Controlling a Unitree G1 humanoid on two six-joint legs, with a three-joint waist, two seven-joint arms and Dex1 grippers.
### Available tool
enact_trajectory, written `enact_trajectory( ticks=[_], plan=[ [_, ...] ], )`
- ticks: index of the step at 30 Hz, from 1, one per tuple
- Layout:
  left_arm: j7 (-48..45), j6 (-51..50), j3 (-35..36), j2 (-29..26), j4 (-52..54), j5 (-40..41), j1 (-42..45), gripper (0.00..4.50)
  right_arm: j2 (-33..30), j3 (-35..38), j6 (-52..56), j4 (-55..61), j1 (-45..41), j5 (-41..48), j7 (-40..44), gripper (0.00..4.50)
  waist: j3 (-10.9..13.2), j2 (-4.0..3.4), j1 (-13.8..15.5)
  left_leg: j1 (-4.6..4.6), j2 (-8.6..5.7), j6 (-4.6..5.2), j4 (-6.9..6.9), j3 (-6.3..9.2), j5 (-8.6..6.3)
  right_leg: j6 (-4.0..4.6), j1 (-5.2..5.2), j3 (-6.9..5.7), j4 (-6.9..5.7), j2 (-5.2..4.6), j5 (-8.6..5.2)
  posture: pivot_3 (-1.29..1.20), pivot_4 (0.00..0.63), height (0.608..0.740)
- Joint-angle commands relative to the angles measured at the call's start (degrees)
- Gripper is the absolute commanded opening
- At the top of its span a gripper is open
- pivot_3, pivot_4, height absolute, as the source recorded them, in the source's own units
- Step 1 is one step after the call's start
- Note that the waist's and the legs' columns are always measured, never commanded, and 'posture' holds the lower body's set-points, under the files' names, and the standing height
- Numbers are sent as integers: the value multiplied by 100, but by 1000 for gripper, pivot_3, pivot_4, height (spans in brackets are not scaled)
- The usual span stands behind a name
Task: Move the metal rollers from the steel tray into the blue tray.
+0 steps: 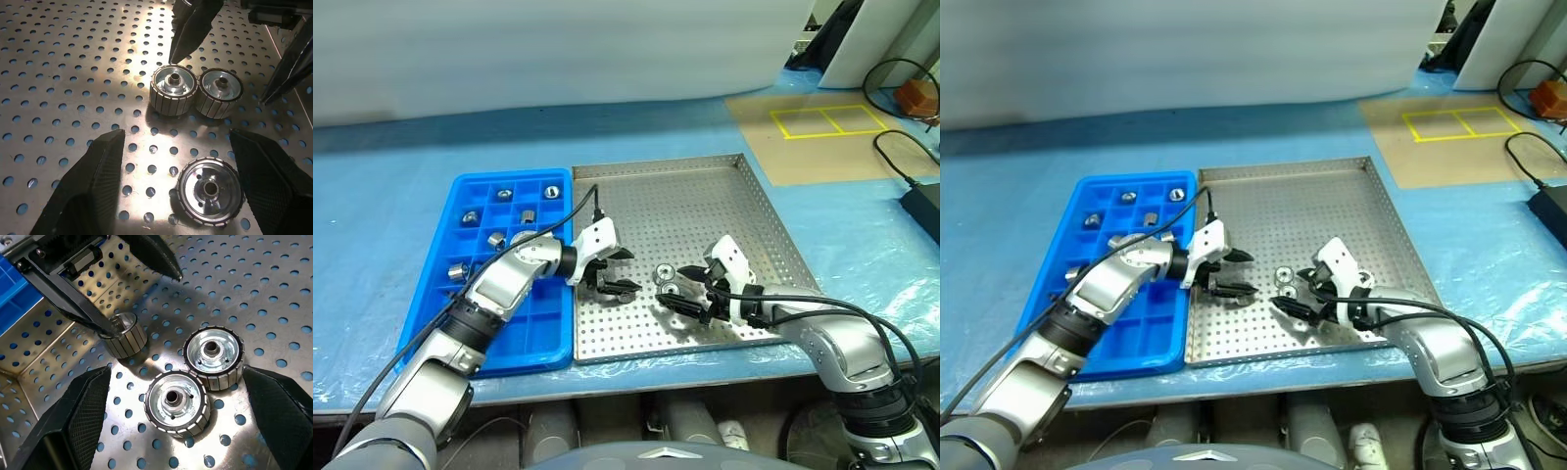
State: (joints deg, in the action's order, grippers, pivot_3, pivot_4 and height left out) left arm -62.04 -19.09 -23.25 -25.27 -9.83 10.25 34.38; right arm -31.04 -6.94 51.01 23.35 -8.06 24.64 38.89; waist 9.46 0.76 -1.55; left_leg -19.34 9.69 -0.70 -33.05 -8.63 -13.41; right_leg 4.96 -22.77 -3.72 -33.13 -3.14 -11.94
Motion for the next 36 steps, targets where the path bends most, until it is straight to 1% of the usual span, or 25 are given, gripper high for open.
enact_trajectory(
  ticks=[1,2,3,5,7,9,10,12,15,17,18,19,21,23,25,28,30,31,33,36],
  plan=[
    [-232,200,5,81,-161,-63,178,3597,-64,-393,-90,-58,-206,-376,-196,4440,-1,-1,-59,-1,0,0,0,0,0,0,1,0,2,0,0,-406,150,740],
    [-299,191,33,113,-175,-24,199,3597,-63,-461,-117,-84,-288,-439,-213,4038,0,-1,-81,-4,0,0,0,0,0,1,1,0,4,0,1,-413,150,740],
    [-359,195,56,140,-201,-3,223,3597,-60,-507,-125,-101,-363,-478,-221,3848,0,-1,-100,-4,-1,0,0,0,0,0,1,0,5,0,1,-415,150,740],
    [-385,245,103,228,-288,-15,275,3597,-98,-535,-165,-110,-412,-532,-207,3194,0,-1,-111,-6,-1,1,-1,-1,-1,0,1,0,7,-1,3,-419,150,740],
    [-384,293,178,312,-390,-16,346,3597,-116,-536,-246,-128,-465,-614,-230,2413,0,-2,-115,-6,1,1,-1,0,-1,0,1,-1,7,0,3,-419,150,740],
    [-344,342,287,397,-496,7,436,3597,27,-377,-536,-202,-568,-703,-384,1777,0,-2,-119,-8,1,1,-1,0,-1,0,1,-1,8,0,3,-416,150,740],
    [-315,319,366,435,-590,39,521,3597,220,-159,-624,-246,-664,-590,-489,1639,0,-2,-123,-9,0,2,-1,0,-1,0,1,-1,9,0,3,-411,150,740],
    [-101,421,544,507,-927,-14,759,3597,567,228,-737,-320,-907,-357,-640,1639,0,-3,-144,-12,1,2,-5,0,-1,0,-2,-1,8,0,6,-392,150,740],
    [264,558,865,635,-1350,-14,1048,3597,868,545,-1004,-468,-1247,-233,-663,1639,1,-5,-170,-21,0,3,-9,2,1,5,-12,-1,7,0,17,-373,150,740],
    [779,688,1303,822,-1768,101,1219,3597,1133,731,-1187,-669,-1552,-84,-700,1639,1,-5,-172,-22,0,4,-11,3,1,6,-10,-1,7,0,18,-337,150,740],
    [1059,487,1656,971,-1975,343,1295,3597,1240,780,-1278,-760,-1677,-28,-690,1639,0,-6,-172,-24,0,4,-11,3,1,6,-11,-1,7,0,18,-328,150,740],
    [1270,305,1836,1013,-2112,400,1291,3597,1331,807,-1448,-850,-1785,-34,-678,1639,0,-6,-170,-25,-1,5,-11,3,1,7,-10,-1,8,0,18,-319,150,740],
    [1376,154,1933,979,-2190,335,1202,3597,1454,783,-1715,-1014,-1944,-139,-688,1639,0,-6,-175,-34,-1,8,-12,4,0,7,-16,-2,9,0,19,-293,150,740],
    [1453,-578,2265,1085,-1670,826,952,3597,1428,547,-1978,-1253,-2093,-368,-545,1639,0,-6,-169,-43,0,10,-12,5,0,7,-25,-3,9,-1,19,-249,150,740],
    [1788,-1721,2857,1363,-896,1781,734,3597,1178,-38,-2505,-1684,-2157,-996,-294,1639,1,-5,-129,-51,-1,13,-13,5,-2,9,-32,-4,3,-7,18,-195,150,740],
    [2171,-2591,3279,1479,-399,2351,636,3597,1124,-433,-3005,-2156,-2311,-1416,-162,1639,5,2,5,-62,-4,19,-22,6,-5,11,-42,-9,-7,-13,17,-142,150,740],
    [2572,-3250,3761,1667,-67,3033,572,3597,1111,-711,-3509,-2584,-2435,-1777,-54,1639,6,2,84,-67,-4,26,-23,6,-2,12,-52,-10,-12,-14,17,-116,150,740],
    [2718,-3491,3979,1744,75,3348,555,3597,1123,-811,-3725,-2773,-2491,-1919,-24,1639,6,2,103,-64,-4,28,-26,4,-1,13,-51,-10,-18,-17,18,-105,150,740],
    [2966,-3870,4215,1811,281,3726,513,3597,1159,-928,-4032,-3046,-2569,-2086,35,1639,6,2,147,-63,-7,32,-28,4,2,16,-50,-10,-21,-19,20,-95,150,740],
    [3359,-4256,4383,1879,439,4042,417,3597,1252,-1032,-4370,-3307,-2644,-2230,103,1639,6,2,206,-58,-7,33,-28,5,6,17,-50,-10,-30,-19,20,-81,150,740]
  ],
)
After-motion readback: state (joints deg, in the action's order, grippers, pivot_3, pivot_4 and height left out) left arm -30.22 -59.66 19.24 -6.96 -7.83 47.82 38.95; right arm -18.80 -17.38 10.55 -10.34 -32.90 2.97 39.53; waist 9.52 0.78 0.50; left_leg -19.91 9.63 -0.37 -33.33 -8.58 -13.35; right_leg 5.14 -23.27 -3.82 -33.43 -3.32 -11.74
